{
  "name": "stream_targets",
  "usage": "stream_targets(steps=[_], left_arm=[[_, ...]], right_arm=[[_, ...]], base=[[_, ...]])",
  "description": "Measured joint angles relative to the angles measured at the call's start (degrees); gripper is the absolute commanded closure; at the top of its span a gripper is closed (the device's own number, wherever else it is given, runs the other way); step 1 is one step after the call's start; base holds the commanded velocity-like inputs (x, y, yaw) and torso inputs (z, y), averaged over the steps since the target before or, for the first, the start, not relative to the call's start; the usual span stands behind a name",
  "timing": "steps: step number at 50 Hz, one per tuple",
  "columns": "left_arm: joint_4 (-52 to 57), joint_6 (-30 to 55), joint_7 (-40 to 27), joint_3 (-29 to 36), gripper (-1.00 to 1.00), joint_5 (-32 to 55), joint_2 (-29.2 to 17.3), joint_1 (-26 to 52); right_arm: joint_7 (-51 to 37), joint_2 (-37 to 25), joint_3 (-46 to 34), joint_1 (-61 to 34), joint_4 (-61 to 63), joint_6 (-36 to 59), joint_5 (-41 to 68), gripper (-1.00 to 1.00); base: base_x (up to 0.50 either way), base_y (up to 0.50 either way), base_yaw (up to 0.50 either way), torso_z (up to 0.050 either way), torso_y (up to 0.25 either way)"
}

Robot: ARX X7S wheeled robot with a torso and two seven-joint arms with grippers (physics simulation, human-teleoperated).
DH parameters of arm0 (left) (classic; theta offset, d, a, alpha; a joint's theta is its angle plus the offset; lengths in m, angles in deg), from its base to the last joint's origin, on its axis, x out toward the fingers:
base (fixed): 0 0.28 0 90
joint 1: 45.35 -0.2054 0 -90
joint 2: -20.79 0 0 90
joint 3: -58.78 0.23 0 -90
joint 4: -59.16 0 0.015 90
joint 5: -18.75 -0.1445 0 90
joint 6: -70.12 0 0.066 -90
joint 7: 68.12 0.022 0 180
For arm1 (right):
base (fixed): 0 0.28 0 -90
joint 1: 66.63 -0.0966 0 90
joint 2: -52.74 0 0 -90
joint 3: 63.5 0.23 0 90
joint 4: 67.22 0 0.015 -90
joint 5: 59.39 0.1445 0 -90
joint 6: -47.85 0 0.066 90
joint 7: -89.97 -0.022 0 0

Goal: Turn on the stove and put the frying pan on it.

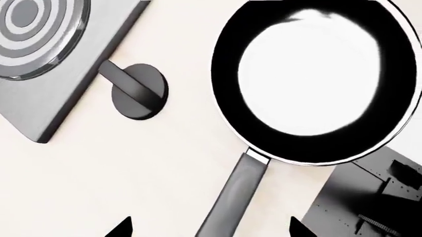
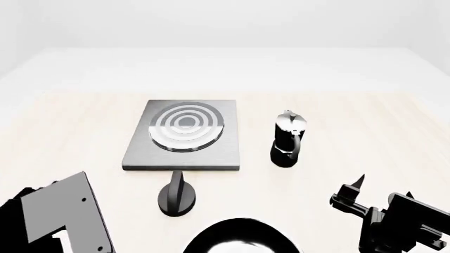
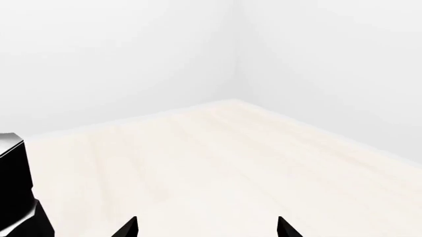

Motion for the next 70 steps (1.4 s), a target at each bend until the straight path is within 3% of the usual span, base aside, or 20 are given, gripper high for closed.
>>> stream_targets(steps=[25,43,70], left_arm=[[4.8,1.9,4.7,1.7,-1.00,-0.7,0.3,-3.2],[4.9,2.7,9.2,1.4,-1.00,-7.4,0.2,-7.0],[4.5,3.3,14.1,3.8,-1.00,-14.5,-1.9,-6.5]], right_arm=[[-0.2,-0.2,-0.4,-0.1,-0.4,-0.4,0.2,-1.00],[-0.3,-0.3,-0.7,0.0,-0.8,-0.8,0.2,-1.00],[-0.7,-0.6,-1.2,-0.1,-0.3,-0.7,0.4,-1.00]], base=[[0.00,0.00,0.00,0.000,0.000],[0.00,0.00,0.00,0.000,0.000],[0.00,0.00,0.00,0.000,0.000]])
